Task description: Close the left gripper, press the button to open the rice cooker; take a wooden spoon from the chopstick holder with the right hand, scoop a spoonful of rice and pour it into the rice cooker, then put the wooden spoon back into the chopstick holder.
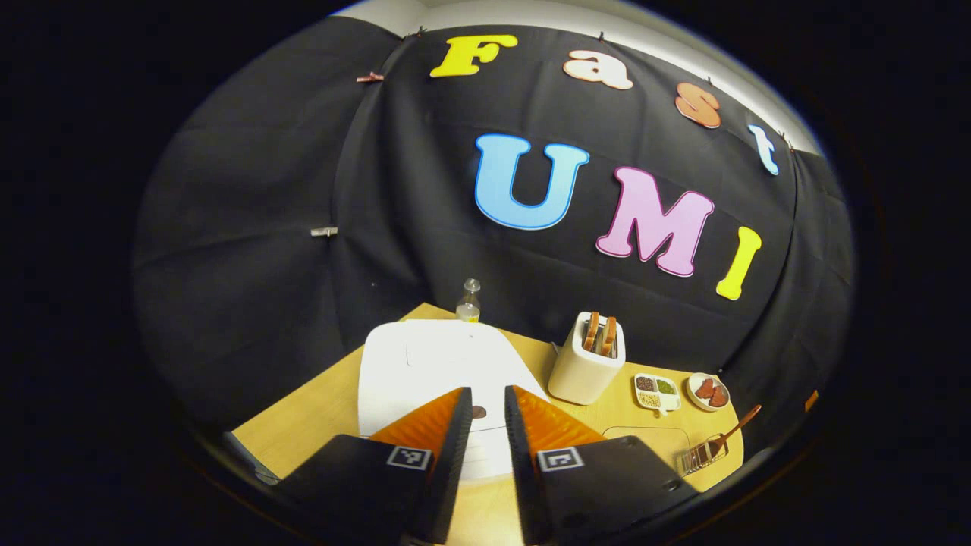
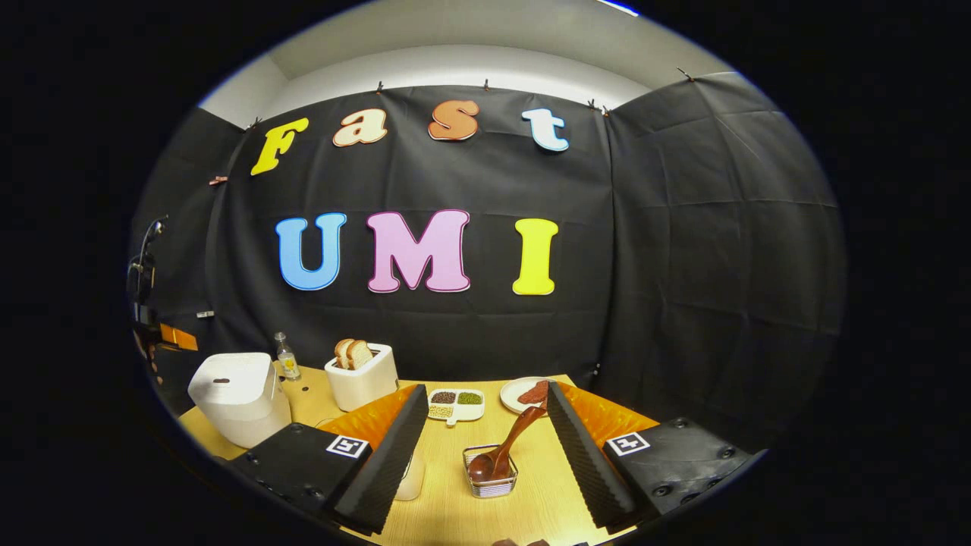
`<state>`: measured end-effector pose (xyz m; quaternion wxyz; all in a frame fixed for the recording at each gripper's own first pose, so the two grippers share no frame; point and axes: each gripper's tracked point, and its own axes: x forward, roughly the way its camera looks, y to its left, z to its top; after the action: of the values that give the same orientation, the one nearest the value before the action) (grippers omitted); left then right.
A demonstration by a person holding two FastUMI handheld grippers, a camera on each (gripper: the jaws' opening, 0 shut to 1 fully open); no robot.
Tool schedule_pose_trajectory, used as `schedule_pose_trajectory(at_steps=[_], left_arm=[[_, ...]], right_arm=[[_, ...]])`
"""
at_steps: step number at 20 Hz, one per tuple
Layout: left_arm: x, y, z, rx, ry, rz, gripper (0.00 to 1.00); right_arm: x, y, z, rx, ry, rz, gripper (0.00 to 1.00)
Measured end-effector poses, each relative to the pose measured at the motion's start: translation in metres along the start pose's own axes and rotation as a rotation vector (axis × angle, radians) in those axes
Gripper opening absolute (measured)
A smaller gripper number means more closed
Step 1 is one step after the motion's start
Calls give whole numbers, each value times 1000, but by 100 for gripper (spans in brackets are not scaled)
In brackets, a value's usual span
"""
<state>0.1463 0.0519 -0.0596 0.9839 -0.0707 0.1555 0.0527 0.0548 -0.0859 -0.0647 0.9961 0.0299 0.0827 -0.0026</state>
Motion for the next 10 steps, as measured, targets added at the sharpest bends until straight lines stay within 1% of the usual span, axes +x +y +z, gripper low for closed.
schedule_pose_trajectory(at_steps=[1, 2, 3, 4, 6, 10], left_arm=[[13, 0, -11, -1, 40, -16, 32], [26, 6, -17, 3, 68, -5, 28], [36, 17, -23, 1, 96, 28, 23], [48, 22, -27, -9, 120, 37, 9], [57, 20, -29, -13, 128, 20, 7], [75, 27, -36, -20, 156, 43, 7]], right_arm=[[4, -4, -3, 3, 5, -3, 98], [8, -11, -5, 9, 10, -9, 98], [11, -16, -9, 16, 18, -13, 98], [14, -19, -15, 23, 29, -15, 98], [22, -28, -20, 27, 39, -20, 98], [36, -42, -33, 26, 69, -17, 98]])
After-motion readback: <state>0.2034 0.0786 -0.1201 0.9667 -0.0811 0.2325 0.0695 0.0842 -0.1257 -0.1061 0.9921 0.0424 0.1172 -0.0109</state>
